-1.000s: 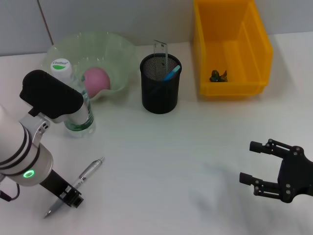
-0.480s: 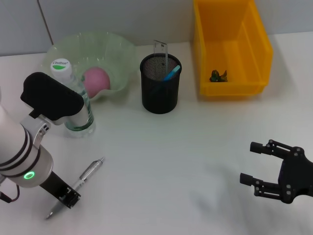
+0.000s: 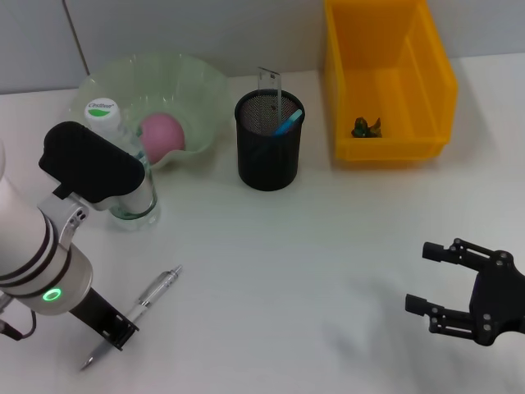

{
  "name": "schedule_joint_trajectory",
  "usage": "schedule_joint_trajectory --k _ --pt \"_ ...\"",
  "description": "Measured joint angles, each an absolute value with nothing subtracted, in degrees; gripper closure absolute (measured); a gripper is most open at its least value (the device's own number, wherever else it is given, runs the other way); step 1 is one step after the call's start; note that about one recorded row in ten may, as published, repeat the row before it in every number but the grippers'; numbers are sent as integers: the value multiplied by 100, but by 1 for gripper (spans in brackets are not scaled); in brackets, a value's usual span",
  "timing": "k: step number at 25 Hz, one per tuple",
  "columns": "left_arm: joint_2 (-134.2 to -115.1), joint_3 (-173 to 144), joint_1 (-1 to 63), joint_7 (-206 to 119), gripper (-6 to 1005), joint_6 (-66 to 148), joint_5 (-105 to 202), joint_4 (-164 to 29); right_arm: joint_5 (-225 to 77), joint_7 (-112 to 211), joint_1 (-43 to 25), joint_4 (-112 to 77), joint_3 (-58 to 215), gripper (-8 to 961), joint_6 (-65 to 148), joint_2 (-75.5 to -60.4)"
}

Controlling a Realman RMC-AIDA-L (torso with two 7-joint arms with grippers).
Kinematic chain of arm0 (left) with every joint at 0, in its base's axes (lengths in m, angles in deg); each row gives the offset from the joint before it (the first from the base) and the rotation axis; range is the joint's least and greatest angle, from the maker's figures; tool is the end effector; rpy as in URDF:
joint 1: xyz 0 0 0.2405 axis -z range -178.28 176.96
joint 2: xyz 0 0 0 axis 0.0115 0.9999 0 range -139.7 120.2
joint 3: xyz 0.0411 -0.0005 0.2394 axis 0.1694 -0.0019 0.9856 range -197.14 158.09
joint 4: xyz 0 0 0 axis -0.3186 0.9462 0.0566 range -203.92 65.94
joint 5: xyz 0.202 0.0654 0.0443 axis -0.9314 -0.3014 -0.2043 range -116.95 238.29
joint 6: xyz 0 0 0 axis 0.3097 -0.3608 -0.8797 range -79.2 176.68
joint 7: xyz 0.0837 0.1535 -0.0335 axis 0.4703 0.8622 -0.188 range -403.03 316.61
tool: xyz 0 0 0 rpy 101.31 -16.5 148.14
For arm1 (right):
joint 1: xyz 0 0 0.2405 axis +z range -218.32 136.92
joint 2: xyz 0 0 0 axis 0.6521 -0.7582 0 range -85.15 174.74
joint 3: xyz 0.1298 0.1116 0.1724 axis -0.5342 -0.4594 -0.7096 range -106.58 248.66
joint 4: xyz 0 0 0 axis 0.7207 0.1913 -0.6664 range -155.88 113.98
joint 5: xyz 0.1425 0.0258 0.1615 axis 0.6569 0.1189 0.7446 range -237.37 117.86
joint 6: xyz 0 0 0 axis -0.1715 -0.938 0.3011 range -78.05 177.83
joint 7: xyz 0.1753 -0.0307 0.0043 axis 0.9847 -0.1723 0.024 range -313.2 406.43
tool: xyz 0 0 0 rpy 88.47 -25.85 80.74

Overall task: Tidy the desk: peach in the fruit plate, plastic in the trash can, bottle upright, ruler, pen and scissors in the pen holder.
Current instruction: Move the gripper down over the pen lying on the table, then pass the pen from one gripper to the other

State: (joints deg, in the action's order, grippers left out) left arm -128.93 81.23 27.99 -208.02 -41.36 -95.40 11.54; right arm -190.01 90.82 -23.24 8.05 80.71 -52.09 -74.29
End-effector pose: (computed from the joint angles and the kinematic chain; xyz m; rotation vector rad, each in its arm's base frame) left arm -0.2095 0.3082 -0.0660 -2.4614 -1.0077 0.8407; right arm 0.3251 0.2375 -0.0098 -2.5196 0.3925 0.7579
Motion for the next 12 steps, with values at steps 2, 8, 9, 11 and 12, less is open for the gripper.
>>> schedule_joint_trajectory --k 2,8,9,11,12 --pt "-12893 8124 2783 -20802 859 -4156 -9531 1204 -19001 9082 -2334 805 8071 163 -5223 -7429" --pt "-12892 8135 2721 -20804 860 -4185 -9429 1381 -18970 9080 -2385 805 8048 163 -5249 -7429" --pt "-12890 8136 2716 -20805 860 -4186 -9390 1416 -18962 9075 -2393 805 8027 163 -5258 -7429" --pt "-12885 8138 2665 -20792 860 -4184 -9242 1629 -18778 9085 -2425 748 7860 163 -5280 -7430" --pt "-12885 8138 2665 -20792 860 -4184 -9242 1629 -18778 9085 -2425 748 7860 163 -5280 -7430"
